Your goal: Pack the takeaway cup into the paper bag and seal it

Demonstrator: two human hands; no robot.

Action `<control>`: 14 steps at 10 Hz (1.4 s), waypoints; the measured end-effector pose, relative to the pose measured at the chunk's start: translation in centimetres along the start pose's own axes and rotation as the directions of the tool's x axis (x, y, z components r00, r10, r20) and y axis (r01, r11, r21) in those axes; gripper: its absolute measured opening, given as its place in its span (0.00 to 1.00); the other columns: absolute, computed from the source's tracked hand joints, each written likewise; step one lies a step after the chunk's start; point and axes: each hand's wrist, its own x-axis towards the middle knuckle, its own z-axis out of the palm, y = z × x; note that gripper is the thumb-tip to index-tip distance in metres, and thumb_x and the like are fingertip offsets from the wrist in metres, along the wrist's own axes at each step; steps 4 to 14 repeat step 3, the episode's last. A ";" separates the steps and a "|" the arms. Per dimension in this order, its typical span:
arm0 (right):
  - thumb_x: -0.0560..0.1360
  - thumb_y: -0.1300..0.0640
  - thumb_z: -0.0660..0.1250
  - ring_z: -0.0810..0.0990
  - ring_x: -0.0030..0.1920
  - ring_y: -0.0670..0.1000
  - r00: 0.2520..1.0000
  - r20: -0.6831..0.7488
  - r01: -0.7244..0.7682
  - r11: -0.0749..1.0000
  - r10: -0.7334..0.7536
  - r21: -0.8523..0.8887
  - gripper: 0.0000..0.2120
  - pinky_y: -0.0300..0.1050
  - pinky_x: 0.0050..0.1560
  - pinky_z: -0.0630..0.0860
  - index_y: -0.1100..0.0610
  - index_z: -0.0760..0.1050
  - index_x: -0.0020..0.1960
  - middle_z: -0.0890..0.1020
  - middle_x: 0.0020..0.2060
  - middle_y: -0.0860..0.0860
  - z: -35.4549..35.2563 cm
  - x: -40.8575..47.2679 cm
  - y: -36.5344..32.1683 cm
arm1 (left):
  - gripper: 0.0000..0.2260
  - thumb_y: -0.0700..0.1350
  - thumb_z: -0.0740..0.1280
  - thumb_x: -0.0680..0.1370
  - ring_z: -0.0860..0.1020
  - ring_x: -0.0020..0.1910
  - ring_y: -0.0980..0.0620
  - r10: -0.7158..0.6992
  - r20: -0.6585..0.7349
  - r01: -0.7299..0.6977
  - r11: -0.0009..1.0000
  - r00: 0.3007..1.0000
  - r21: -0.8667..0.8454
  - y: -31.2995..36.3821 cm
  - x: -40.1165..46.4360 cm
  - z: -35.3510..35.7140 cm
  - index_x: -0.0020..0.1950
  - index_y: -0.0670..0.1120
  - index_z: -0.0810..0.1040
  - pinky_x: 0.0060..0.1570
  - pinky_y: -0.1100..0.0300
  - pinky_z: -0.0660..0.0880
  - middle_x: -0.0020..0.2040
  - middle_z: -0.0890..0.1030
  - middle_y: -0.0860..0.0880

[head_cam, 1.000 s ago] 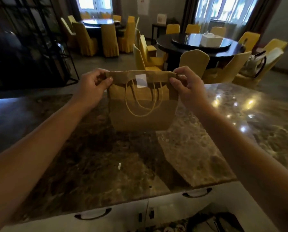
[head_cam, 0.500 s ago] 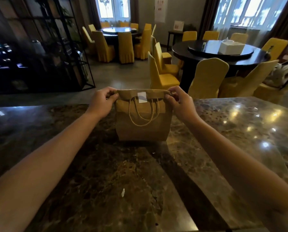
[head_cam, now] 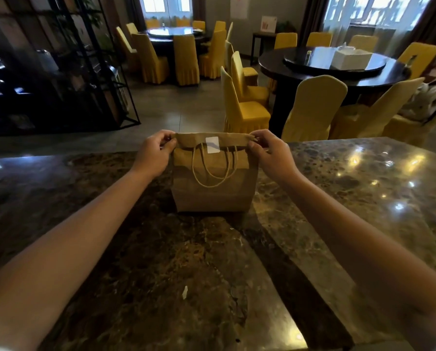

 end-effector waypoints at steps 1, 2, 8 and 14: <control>0.82 0.53 0.65 0.83 0.50 0.38 1.000 -0.006 -0.003 1.000 0.003 0.002 0.13 0.32 0.44 0.80 0.53 0.76 0.65 0.83 0.51 0.43 -0.3 -0.2 -0.2 | 0.12 0.47 0.61 0.84 0.76 0.56 0.54 0.005 0.030 -0.005 1.000 1.000 -0.017 0.1 -0.2 0.1 0.67 0.48 0.76 0.44 0.69 0.71 0.59 0.78 0.50; 0.82 0.54 0.66 0.82 0.52 0.39 1.000 -0.005 0.000 1.000 0.000 -0.009 0.13 0.29 0.44 0.78 0.53 0.76 0.66 0.83 0.51 0.44 -0.7 -0.5 -0.2 | 0.13 0.48 0.63 0.84 0.78 0.57 0.53 0.012 0.040 -0.010 0.998 0.999 -0.055 0.1 -0.3 -0.1 0.68 0.49 0.74 0.45 0.67 0.74 0.61 0.79 0.48; 0.81 0.56 0.67 0.82 0.53 0.38 0.999 -0.022 0.035 0.999 -0.036 -0.026 0.13 0.30 0.46 0.78 0.52 0.76 0.65 0.83 0.52 0.43 -1.3 -1.0 -1.1 | 0.15 0.49 0.63 0.84 0.79 0.54 0.55 0.024 0.039 -0.022 0.998 0.999 -0.067 0.7 -0.5 -0.9 0.70 0.50 0.72 0.44 0.67 0.74 0.60 0.80 0.48; 0.81 0.56 0.67 0.82 0.53 0.38 0.999 -0.022 0.035 0.999 -0.036 -0.026 0.13 0.30 0.46 0.78 0.52 0.76 0.65 0.83 0.52 0.43 -1.3 -1.0 -1.1 | 0.15 0.49 0.63 0.84 0.79 0.54 0.55 0.024 0.039 -0.022 0.998 0.999 -0.067 0.7 -0.5 -0.9 0.70 0.50 0.72 0.44 0.67 0.74 0.60 0.80 0.48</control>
